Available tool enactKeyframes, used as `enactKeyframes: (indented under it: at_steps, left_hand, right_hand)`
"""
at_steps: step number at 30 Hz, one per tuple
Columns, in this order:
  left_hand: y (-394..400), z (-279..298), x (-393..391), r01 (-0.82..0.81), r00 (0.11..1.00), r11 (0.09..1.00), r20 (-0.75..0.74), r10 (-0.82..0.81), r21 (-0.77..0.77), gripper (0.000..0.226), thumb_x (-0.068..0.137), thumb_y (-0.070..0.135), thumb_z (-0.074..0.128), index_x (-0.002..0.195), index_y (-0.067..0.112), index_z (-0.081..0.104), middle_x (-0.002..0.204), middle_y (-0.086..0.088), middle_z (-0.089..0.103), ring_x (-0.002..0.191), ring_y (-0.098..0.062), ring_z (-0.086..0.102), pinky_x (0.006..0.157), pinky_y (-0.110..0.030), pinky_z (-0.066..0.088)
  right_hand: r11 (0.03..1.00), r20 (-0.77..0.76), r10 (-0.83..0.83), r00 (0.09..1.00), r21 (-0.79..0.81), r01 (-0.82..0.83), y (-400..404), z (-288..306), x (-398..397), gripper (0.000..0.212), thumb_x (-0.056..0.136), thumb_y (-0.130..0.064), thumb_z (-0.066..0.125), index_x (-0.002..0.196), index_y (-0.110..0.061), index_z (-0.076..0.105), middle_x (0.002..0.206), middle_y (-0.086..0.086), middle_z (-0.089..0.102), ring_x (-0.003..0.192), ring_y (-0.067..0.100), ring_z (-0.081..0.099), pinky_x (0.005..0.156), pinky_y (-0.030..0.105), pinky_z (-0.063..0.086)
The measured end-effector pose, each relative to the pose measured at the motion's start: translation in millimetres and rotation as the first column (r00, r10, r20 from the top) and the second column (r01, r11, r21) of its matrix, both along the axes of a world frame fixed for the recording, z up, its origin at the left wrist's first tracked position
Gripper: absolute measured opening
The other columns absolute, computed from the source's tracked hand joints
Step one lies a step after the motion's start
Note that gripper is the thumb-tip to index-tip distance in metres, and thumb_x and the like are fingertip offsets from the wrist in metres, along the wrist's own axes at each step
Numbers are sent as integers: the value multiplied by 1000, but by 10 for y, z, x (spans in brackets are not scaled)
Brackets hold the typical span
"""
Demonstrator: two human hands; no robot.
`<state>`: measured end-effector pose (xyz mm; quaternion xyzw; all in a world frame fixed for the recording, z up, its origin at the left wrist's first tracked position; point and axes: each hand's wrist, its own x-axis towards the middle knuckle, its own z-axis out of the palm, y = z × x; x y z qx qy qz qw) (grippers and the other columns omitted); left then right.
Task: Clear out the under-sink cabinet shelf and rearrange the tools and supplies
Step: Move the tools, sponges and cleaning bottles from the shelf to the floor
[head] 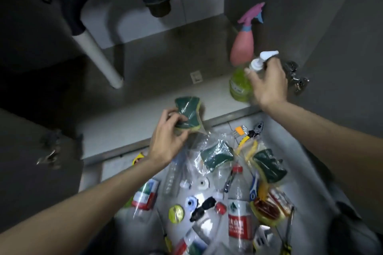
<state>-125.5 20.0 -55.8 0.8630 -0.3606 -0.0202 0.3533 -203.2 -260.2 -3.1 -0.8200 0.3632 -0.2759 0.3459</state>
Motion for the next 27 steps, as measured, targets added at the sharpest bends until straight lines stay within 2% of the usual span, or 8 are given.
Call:
enactKeyframes:
  at_steps: [5, 8, 10, 13, 18, 22, 25, 27]
  left_hand:
    - [722, -74, -634, -1, 999, 974, -37, 10, 228, 26, 86, 35, 71, 107, 24, 60, 130, 9, 41, 107, -12, 56, 84, -34, 55]
    - [934, -114, -941, 56, 992, 910, -126, -4, 410, 57, 78, 68, 57, 117, 27, 56, 127, 10, 45, 110, -9, 49, 91, -32, 50]
    - [953, -125, -1043, 67, 993, 847, -116, -7, 528, 64, 79, 76, 47, 123, 30, 53, 127, 9, 51, 111, -10, 49, 92, -31, 46]
    - [767, -7, -967, -14, 987, 891, -136, 84, 453, 53, 85, 62, 37, 120, 28, 56, 122, 4, 57, 110, -15, 52, 91, -35, 46]
    - [-160, 338, -409, 12, 986, 948, -164, 43, 319, 26, 88, 38, 51, 110, 25, 60, 113, 2, 62, 102, -18, 58, 84, -36, 49]
    - [-1289, 533, 96, 24, 981, 964, -191, 28, 265, 35, 87, 33, 61, 120, 20, 61, 123, -6, 62, 115, -27, 58, 95, -36, 47]
    - [-2119, 666, 413, -13, 980, 983, -191, 49, 184, 55, 87, 34, 65, 137, 15, 51, 136, -12, 56, 126, -31, 53, 102, -38, 45]
    - [-2600, 750, 591, -14, 978, 994, -205, 37, 111, 66, 88, 30, 66, 147, 16, 40, 139, -13, 53, 125, -32, 54, 102, -42, 47]
  right_hand:
    - [994, -90, 98, 991, 66, -92, 563, 125, -437, 33, 92, -36, 69, 111, -12, 58, 116, 10, 62, 109, 32, 58, 88, 39, 44]
    - [985, -176, 168, 970, 75, -157, 782, 145, -695, 29, 93, -38, 68, 110, -17, 58, 115, 5, 64, 105, 30, 61, 85, 42, 48]
    - [981, -203, 191, 960, 57, -183, 869, 153, -853, 26, 93, -39, 68, 108, -19, 58, 112, 3, 66, 101, 27, 62, 78, 39, 47]
    - [983, -183, 178, 967, 81, -165, 918, 163, -1021, 28, 92, -41, 68, 106, -19, 58, 107, 1, 66, 96, 24, 62, 80, 43, 52]
    - [976, -77, 49, 996, 216, -31, 726, 104, -1168, 36, 85, -47, 75, 105, -23, 57, 102, -6, 67, 98, 17, 63, 84, 38, 52]
    - [969, 21, -60, 998, 240, 53, 419, 31, -1147, 49, 78, -47, 81, 114, -21, 61, 105, -6, 70, 100, 15, 65, 83, 32, 50]
    - [964, 60, -124, 990, 244, 106, 196, -60, -1007, 44, 74, -46, 84, 104, -26, 57, 99, -9, 70, 96, 14, 66, 80, 35, 52]
    - [963, 68, -148, 987, 238, 128, 82, -143, -894, 41, 74, -45, 85, 99, -30, 56, 96, -14, 68, 92, 11, 65, 74, 28, 49]
